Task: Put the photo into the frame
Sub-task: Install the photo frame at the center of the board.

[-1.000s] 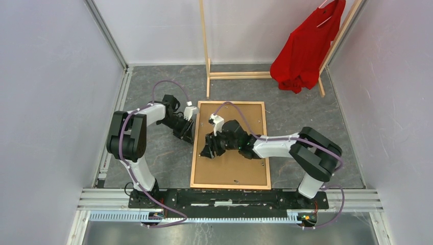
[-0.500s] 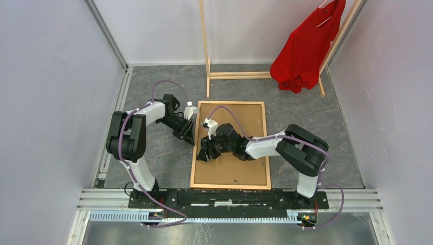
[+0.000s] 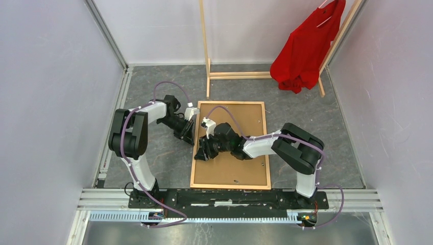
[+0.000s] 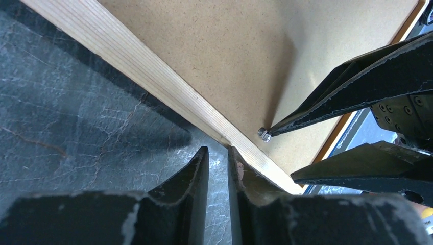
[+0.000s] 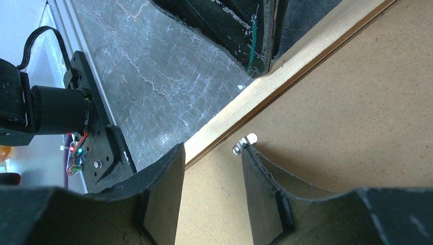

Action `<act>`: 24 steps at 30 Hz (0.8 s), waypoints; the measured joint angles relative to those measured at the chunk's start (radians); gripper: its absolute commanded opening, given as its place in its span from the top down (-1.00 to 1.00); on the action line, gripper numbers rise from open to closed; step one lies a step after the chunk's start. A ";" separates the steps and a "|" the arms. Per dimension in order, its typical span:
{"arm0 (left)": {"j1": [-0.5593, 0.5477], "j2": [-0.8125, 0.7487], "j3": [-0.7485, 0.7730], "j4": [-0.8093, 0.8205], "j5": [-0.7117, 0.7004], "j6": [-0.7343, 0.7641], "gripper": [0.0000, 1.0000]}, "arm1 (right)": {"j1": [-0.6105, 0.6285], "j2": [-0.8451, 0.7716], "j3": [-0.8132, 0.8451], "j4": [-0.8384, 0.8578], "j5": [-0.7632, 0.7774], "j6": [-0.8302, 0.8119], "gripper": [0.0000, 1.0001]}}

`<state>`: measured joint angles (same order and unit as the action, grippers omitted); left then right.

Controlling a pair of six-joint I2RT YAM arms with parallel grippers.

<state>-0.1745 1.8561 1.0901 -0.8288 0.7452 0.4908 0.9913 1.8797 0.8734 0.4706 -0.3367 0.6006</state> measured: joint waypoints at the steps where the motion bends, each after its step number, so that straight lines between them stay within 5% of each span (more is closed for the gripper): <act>1: -0.001 0.000 0.000 0.000 0.002 0.000 0.49 | 0.000 0.003 0.002 0.002 -0.002 0.003 0.00; 24: 0.000 0.006 0.000 -0.003 0.017 0.000 0.57 | -0.015 0.034 0.027 0.012 -0.032 0.012 0.09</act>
<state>-0.1749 1.8622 1.0904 -0.8314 0.7620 0.4904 0.9764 1.9133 0.9001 0.4824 -0.3683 0.6128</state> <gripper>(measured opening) 0.214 0.450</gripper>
